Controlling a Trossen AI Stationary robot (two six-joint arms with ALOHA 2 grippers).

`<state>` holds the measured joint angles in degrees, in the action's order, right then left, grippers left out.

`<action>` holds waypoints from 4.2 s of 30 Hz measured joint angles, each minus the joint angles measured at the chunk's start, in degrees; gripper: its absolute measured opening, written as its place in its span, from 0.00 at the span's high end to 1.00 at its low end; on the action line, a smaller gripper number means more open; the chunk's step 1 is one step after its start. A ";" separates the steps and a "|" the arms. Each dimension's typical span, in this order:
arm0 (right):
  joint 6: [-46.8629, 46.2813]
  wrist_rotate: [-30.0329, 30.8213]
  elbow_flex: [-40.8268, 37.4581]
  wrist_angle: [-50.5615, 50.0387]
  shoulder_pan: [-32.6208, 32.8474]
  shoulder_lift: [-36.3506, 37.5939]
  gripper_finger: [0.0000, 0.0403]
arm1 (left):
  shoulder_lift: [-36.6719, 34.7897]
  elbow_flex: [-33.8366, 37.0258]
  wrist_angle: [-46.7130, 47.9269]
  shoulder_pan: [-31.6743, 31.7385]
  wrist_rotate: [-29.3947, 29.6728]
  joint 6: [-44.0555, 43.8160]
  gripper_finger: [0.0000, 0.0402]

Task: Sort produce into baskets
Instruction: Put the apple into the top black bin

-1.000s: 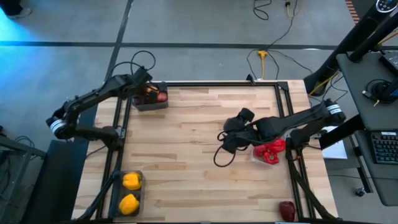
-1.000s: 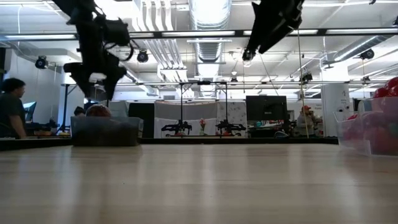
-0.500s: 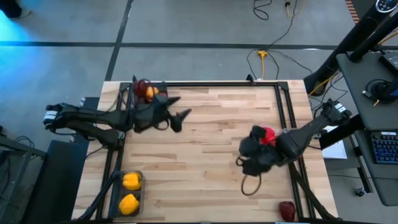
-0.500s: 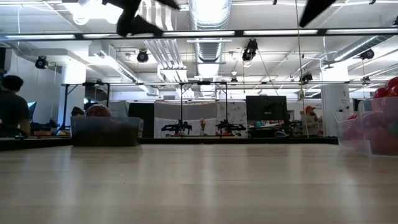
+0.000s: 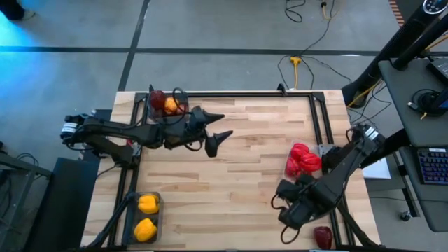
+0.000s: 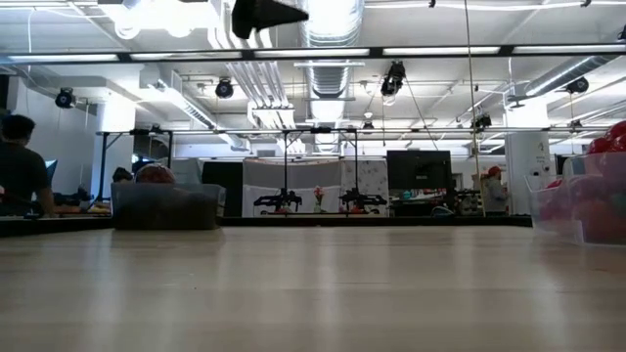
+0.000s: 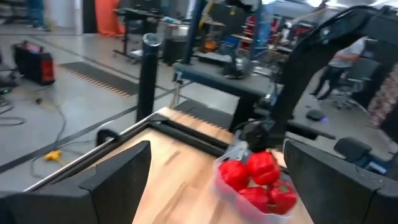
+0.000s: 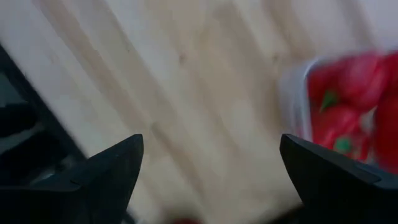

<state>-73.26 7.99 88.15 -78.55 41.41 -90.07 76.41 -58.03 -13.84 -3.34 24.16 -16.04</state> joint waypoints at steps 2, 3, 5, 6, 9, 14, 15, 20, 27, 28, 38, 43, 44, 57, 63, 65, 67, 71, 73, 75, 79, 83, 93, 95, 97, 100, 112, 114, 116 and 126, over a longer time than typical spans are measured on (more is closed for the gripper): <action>-2.05 -3.14 3.34 -1.29 0.38 -2.68 0.09 | 0.08 -1.42 0.82 -0.57 -1.25 0.59 0.13; -2.24 -4.50 5.15 -2.29 0.37 -4.10 0.09 | 0.06 -1.62 0.76 -0.99 -1.35 0.66 0.13; -3.28 -8.17 8.80 -4.69 0.22 -6.68 0.09 | -0.19 -1.33 0.87 -2.19 -1.48 0.75 0.13; -4.11 -10.60 10.88 -5.53 -0.19 -8.02 0.09 | -0.29 -0.83 0.87 -2.97 -1.65 0.77 0.13; -8.76 -16.52 17.29 -5.63 -1.44 -11.37 0.09 | 0.01 1.28 0.76 -5.93 -1.82 0.77 0.13; -17.39 -17.52 28.01 -5.55 -0.72 -17.27 0.09 | 2.75 4.02 -0.77 -11.28 -2.54 0.59 0.13; -17.93 -17.46 29.55 -5.50 -0.32 -18.25 0.09 | 3.33 4.27 -2.04 -12.37 -2.73 0.56 0.13; -21.44 -17.25 34.04 -5.91 1.18 -21.93 0.09 | 6.55 5.30 -12.20 -16.57 -4.83 2.67 0.13; -20.56 -20.58 33.70 -6.24 2.99 -25.59 0.09 | 11.67 5.30 -20.72 -16.96 -4.41 0.66 0.13; -19.97 -22.43 33.51 -6.33 2.98 -26.37 0.09 | 12.09 5.30 -20.68 -17.23 -4.40 0.03 0.13; -13.80 -30.08 29.43 -11.06 4.62 -27.59 0.09 | 14.72 5.30 -20.23 -19.32 -5.75 -1.18 0.13; -19.17 -37.33 17.75 -11.11 7.30 -25.36 0.09 | 14.97 5.30 -20.71 -19.34 -6.42 -1.24 0.13; -20.56 -39.55 15.10 -10.39 7.81 -25.18 0.09 | 14.88 5.30 -21.11 -19.34 -7.11 -1.56 0.13; -39.22 -45.34 -10.96 17.81 9.80 -13.72 0.09 | 14.76 5.28 -20.78 -19.38 -13.27 -3.84 0.13; -49.74 -45.61 -21.74 37.48 11.96 -11.54 0.09 | 15.40 5.26 -19.96 -19.49 -13.27 -3.25 0.13; -52.16 -44.70 -23.77 42.13 11.88 -11.82 0.09 | 15.72 5.26 -19.81 -19.49 -13.27 -3.77 0.13; -53.36 -43.51 -25.13 42.13 12.07 -12.63 0.09 | 15.80 5.25 -19.60 -19.51 -13.25 -4.27 0.13; -55.02 -41.08 -26.25 42.69 12.28 -12.58 0.09 | 15.78 5.24 -18.95 -19.51 -13.23 -4.43 0.13; -55.07 -39.66 -26.35 42.72 12.03 -12.58 0.10 | 15.78 5.24 -19.09 -19.51 -13.17 -4.42 0.13; -55.08 -38.23 -26.24 42.67 11.92 -12.58 0.14 | 15.78 5.24 -19.13 -19.51 -13.12 -4.48 0.13; -54.17 -35.43 -24.42 39.96 11.45 -12.71 0.26 | 15.04 5.24 -17.64 -19.49 -13.13 -3.72 0.13; -53.80 -30.19 -18.98 30.14 11.28 -12.48 0.39 | 10.03 5.24 -9.18 -19.47 -13.16 -0.75 0.13; -42.03 -10.59 -6.74 18.98 4.81 -10.55 0.38 | -0.79 5.15 -2.28 -16.04 -13.11 6.16 0.13; -39.58 -7.52 -5.97 19.23 1.90 -10.85 0.38 | -1.11 5.15 -2.75 -15.49 -12.88 5.64 0.13; -36.29 -4.98 -5.54 19.47 -1.40 -11.25 0.38 | -1.37 5.15 -1.85 -15.50 -12.74 4.87 0.13; -28.62 -2.14 -4.67 21.35 -6.66 -12.15 0.40 | -3.81 5.17 7.65 -15.96 -13.24 3.27 0.13; 3.58 3.37 -4.14 31.81 -26.52 -20.02 0.38 | -13.00 5.30 39.74 -16.14 -8.43 -2.66 0.13; 6.29 3.28 -4.14 33.44 -28.19 -22.06 0.38 | -14.93 5.32 42.96 -16.11 -4.59 -5.50 0.13; 9.30 3.06 -4.14 34.33 -29.12 -23.85 0.38 | -16.74 5.33 45.16 -16.06 -3.66 -8.36 0.13; 10.47 0.38 -4.07 31.26 -29.00 -23.42 0.26 | -19.93 7.38 49.94 -15.63 -4.47 -13.13 0.13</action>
<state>-62.80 8.38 84.08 -47.29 12.41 -113.49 56.48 -50.65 36.10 -18.97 19.69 -29.17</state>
